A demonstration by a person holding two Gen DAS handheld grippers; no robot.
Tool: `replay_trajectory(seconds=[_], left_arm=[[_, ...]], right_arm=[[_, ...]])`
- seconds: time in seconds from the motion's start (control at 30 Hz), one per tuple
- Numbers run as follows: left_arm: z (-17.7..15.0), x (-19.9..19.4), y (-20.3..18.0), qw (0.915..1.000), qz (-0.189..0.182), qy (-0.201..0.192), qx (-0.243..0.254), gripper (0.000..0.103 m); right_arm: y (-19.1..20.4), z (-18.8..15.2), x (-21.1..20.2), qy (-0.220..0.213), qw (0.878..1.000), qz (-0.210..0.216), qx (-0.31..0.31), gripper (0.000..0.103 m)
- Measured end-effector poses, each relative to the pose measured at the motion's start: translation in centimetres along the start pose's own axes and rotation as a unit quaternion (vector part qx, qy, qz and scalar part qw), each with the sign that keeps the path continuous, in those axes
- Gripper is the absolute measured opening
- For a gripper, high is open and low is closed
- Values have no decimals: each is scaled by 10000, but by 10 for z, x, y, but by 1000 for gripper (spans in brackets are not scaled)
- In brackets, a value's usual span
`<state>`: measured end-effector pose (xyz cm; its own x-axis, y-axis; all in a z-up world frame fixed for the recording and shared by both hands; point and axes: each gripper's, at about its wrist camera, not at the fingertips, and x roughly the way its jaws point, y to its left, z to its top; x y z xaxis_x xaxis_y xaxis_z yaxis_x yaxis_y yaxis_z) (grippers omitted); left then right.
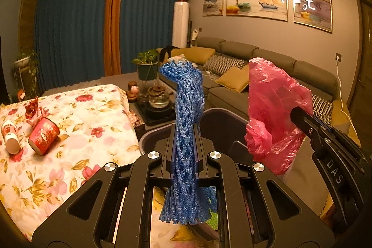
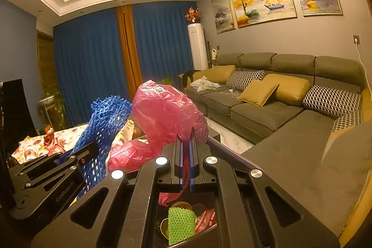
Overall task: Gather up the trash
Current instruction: 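Carry the blue sleeve and pink bag with both tools over the grey bin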
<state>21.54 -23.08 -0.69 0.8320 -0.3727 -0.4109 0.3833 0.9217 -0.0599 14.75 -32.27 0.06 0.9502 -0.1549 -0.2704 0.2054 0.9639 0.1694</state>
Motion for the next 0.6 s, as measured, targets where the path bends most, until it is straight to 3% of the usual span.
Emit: replay_trajectory(seconds=[0.6], left_arm=[[-5, 17, -6, 9994, -327, 105, -18, 11]], right_arm=[[-14, 5, 9, 38, 9999, 53, 110, 8]])
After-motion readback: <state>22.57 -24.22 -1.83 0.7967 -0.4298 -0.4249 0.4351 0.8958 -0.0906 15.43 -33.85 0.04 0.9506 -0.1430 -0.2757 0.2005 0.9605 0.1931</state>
